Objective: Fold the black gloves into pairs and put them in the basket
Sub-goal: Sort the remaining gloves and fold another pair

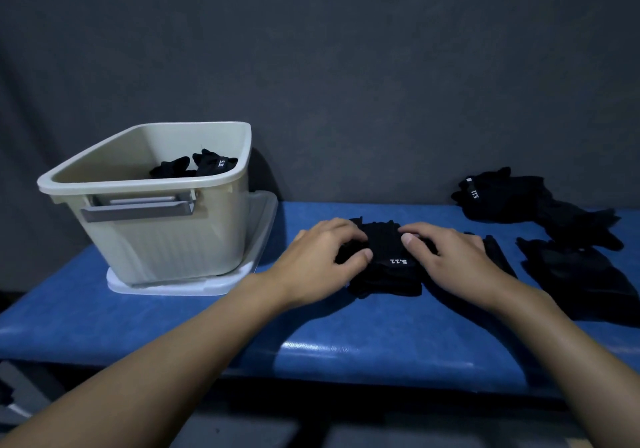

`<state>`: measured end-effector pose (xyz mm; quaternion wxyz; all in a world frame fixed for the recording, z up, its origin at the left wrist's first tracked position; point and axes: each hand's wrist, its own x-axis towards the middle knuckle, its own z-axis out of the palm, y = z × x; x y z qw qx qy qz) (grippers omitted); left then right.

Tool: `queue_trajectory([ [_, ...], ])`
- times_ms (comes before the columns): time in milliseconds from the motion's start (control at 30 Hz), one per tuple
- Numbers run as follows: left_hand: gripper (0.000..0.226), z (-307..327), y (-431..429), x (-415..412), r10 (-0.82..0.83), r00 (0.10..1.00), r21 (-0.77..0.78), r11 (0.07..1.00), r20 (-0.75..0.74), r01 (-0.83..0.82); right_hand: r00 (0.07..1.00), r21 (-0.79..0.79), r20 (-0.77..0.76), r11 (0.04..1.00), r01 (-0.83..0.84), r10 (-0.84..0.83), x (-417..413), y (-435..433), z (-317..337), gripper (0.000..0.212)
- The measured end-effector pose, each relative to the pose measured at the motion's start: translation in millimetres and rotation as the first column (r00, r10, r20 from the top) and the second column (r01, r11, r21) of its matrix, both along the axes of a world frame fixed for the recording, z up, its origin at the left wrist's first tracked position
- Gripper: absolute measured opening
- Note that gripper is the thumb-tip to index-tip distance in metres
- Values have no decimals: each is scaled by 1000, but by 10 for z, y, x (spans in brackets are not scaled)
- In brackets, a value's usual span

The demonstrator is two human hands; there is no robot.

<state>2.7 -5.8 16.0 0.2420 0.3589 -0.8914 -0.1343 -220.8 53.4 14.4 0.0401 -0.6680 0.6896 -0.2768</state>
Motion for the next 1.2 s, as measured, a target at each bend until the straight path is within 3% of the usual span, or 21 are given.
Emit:
queue_trajectory([
  [400,66,-58,-23,45,52,956,-70,997,287,-33,999,35,-49,999,17,-15,-1,-193,-29,49],
  [600,72,-68,-27,58,63,950,-93,995,307,-36,987,5,-161,1000,10,-9,24,-157,-3,47],
  [800,69,-52,4,55,73,951,-78,996,301,-52,1000,-74,11,997,-22,23,68,-152,35,48],
  [933,69,-56,27,67,75,950,-72,996,303,-56,999,-60,-29,997,-47,45,98,-121,70,45],
  [1200,67,-74,26,72,83,952,-62,996,293,-68,998,15,-34,999,47,-46,68,-178,-4,60],
])
